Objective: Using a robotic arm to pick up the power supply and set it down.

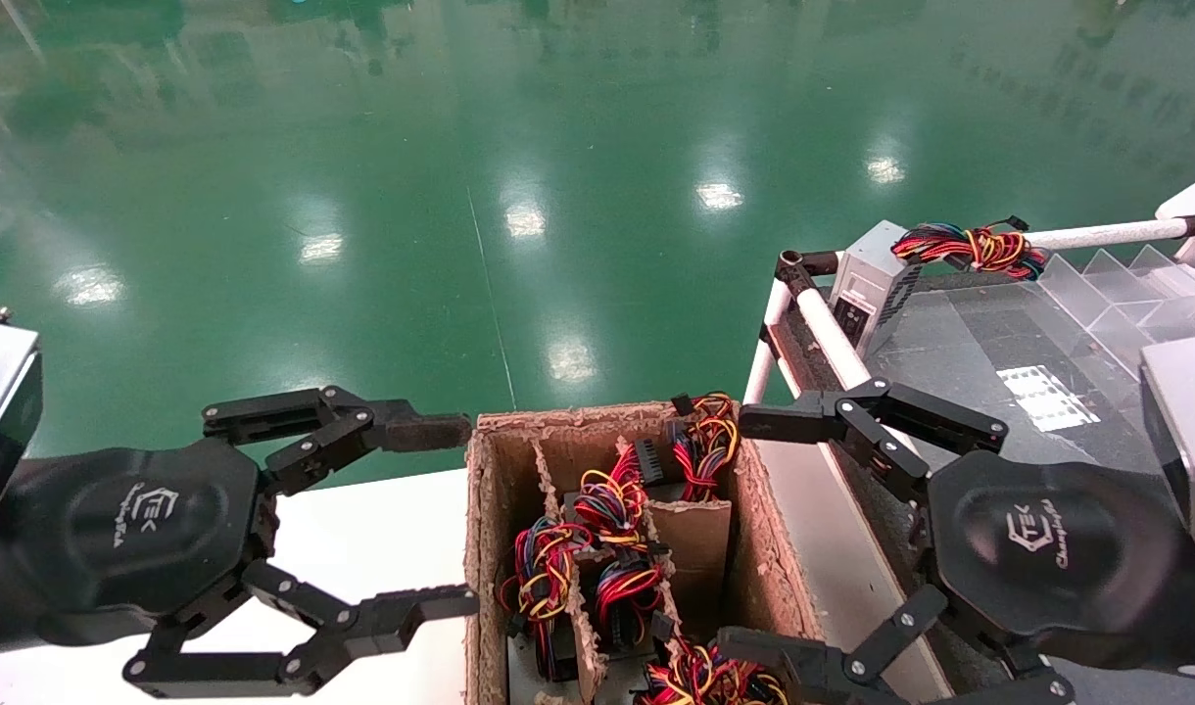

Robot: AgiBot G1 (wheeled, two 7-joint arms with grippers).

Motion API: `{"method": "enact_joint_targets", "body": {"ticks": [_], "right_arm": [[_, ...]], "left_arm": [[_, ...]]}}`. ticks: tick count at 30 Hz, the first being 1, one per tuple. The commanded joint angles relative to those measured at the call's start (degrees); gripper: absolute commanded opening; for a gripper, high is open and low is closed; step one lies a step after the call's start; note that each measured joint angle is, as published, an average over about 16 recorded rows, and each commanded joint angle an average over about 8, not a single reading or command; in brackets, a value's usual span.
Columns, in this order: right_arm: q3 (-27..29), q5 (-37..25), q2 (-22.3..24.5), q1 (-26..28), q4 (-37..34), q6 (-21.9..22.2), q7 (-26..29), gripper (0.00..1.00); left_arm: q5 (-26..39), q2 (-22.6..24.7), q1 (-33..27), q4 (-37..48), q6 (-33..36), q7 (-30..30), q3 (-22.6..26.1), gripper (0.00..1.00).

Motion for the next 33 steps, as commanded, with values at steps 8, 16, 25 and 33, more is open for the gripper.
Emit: {"method": "enact_joint_targets", "body": {"ticks": [8,16,25,33], "right_arm": [[0.0,0.0,0.0,0.0,0.0,0.0,0.0,1.00],[0.0,0.0,0.0,0.0,0.0,0.0,0.0,1.00],[0.0,0.0,0.0,0.0,0.0,0.0,0.0,1.00],[0.0,0.0,0.0,0.0,0.0,0.0,0.0,1.00]], "left_arm": [[0.0,0.0,0.0,0.0,0.0,0.0,0.0,0.00],[0.0,0.0,0.0,0.0,0.0,0.0,0.0,0.00],[0.0,0.0,0.0,0.0,0.0,0.0,0.0,0.00],[0.0,0.0,0.0,0.0,0.0,0.0,0.0,0.59]]}}
